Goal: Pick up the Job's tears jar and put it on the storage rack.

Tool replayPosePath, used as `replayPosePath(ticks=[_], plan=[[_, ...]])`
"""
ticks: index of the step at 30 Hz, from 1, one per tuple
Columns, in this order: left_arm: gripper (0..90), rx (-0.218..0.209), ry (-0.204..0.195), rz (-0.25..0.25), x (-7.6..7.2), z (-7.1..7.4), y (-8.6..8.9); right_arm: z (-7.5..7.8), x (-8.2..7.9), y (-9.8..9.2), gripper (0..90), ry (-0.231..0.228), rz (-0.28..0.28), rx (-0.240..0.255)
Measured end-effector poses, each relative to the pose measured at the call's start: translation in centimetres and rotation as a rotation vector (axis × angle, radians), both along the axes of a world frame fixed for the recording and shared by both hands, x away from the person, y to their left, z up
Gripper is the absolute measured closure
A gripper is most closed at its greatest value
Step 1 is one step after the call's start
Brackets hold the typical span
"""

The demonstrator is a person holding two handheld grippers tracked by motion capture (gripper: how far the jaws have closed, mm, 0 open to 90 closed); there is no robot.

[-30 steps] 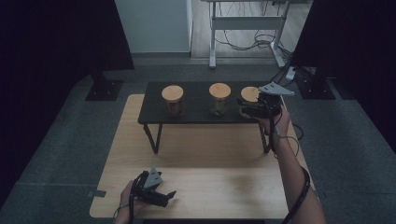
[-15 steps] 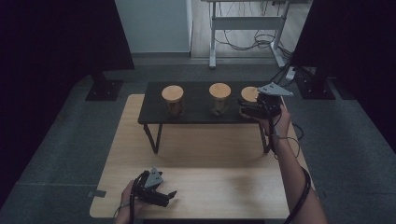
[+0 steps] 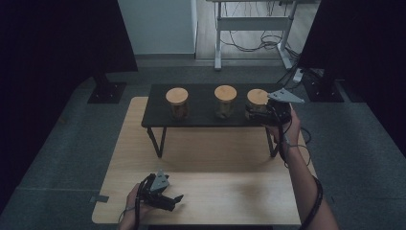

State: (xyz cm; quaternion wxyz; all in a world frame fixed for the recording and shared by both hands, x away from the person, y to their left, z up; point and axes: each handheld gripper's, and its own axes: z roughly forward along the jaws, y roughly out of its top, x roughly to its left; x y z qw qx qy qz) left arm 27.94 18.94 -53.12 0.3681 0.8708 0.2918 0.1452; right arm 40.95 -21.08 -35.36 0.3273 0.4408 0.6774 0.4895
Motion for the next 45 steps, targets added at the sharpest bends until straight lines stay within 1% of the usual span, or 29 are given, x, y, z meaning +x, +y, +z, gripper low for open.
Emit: replayPosePath(ticks=[6,10,12,15,19,22,27,34,36,39,44,45], plan=[[6.9,-0.003,-0.005,0.002,-0.1,0.1,0.1,0.0,-0.4,0.1,7.7,0.001,0.016,-0.003],[6.9,-0.005,-0.007,0.004,-0.2,0.2,0.2,0.0,-1.2,0.5,6.5,-0.014,0.021,-0.012],[6.9,-0.001,-0.006,0.003,-0.2,0.1,0.1,0.0,-1.6,0.6,6.2,-0.026,0.009,-0.015],[6.9,0.002,-0.008,0.000,-0.2,0.1,0.1,-0.1,-2.2,0.4,6.2,-0.033,0.001,-0.001],[6.9,-0.002,-0.008,0.002,-0.3,0.2,0.2,-0.4,-3.1,0.0,6.3,-0.044,0.005,0.016],[6.9,-0.002,-0.008,0.002,-0.3,0.2,0.2,-0.7,-3.8,-0.2,6.4,-0.052,0.011,0.019],[6.9,0.000,-0.011,0.001,-0.3,0.2,0.2,-1.3,-5.1,-0.4,6.5,-0.064,0.024,0.033],[6.8,-0.004,-0.016,0.004,-0.4,0.3,0.2,-2.7,-7.0,-0.2,6.8,-0.075,0.056,0.051],[6.8,-0.004,-0.016,0.005,-0.4,0.3,0.2,-3.2,-7.5,-0.1,6.8,-0.074,0.070,0.054],[6.8,-0.003,-0.017,0.003,-0.4,0.3,0.2,-3.9,-8.1,-0.1,7.0,-0.070,0.082,0.072],[6.8,-0.003,-0.016,0.007,-0.4,0.4,0.3,-4.9,-9.1,-0.2,7.1,-0.067,0.090,0.090],[6.8,-0.002,-0.017,0.007,-0.4,0.4,0.3,-5.3,-9.4,-0.2,7.2,-0.066,0.091,0.099]])
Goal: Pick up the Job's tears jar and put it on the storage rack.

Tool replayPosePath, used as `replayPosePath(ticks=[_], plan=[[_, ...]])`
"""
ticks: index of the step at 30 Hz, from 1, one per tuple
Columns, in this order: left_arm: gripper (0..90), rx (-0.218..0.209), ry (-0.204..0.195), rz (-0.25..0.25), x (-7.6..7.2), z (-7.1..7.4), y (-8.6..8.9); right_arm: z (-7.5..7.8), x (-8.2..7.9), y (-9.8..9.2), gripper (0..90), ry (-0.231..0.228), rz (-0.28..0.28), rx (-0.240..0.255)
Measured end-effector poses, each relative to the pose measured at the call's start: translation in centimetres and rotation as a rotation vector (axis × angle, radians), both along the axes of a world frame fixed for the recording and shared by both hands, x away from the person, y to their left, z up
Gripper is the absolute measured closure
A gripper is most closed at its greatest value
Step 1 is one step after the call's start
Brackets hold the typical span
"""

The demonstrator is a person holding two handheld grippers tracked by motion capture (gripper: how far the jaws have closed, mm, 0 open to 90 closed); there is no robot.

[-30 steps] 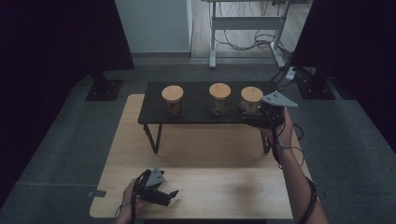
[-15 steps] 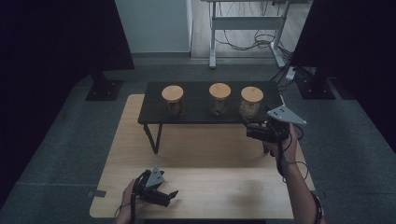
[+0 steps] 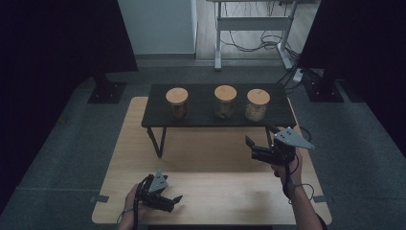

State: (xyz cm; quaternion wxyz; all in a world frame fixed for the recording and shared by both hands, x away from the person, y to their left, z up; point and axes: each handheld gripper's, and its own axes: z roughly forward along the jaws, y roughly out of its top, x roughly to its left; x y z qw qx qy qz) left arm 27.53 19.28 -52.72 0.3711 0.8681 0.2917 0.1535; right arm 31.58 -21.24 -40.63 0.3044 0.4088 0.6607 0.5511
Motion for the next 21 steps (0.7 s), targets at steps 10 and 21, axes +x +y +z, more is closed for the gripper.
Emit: replayPosePath(ticks=[10,21], plan=[[6.8,0.001,0.004,0.001,0.0,-0.1,-0.1,-4.2,-2.1,0.4,7.4,0.058,0.031,0.018],[6.6,0.005,0.006,-0.001,0.1,-0.2,-0.1,-9.3,-2.9,1.0,7.6,0.164,0.032,0.012]])
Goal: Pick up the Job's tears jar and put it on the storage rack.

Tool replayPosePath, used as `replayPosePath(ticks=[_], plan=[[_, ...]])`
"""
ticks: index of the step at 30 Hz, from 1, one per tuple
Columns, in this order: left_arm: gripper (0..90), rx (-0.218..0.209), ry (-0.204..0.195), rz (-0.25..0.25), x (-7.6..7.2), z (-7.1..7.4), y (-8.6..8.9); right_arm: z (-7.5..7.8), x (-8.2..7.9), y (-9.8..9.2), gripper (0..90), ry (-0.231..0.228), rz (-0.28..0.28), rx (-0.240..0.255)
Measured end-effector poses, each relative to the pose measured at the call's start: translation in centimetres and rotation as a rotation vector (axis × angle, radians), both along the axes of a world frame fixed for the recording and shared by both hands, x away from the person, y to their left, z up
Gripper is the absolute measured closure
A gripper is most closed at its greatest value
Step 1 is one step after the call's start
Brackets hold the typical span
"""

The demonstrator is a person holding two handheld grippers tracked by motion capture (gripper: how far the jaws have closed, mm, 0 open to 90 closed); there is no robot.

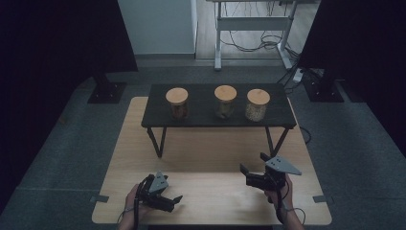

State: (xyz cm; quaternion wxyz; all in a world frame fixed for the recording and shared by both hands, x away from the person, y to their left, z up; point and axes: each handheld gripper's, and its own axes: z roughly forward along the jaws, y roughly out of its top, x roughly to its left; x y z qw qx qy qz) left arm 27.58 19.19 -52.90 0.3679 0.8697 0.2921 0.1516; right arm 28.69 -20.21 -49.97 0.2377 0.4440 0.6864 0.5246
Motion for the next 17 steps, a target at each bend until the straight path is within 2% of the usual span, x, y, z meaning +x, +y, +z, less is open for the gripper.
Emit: replayPosePath(ticks=[4,12,15,17], plan=[[6.6,0.001,0.002,0.002,0.0,0.0,0.0,-1.1,0.0,0.2,7.5,0.031,0.005,0.000],[6.5,-0.008,0.001,0.002,0.0,0.0,0.1,-2.1,-0.3,0.6,7.0,0.038,0.013,0.019],[6.3,-0.031,0.011,0.006,0.1,0.1,0.2,-2.5,-0.4,0.4,6.7,0.049,0.008,0.056],[6.0,-0.054,0.024,0.015,0.3,0.1,0.3,-2.7,-0.4,-0.1,7.0,0.063,-0.002,0.119]])
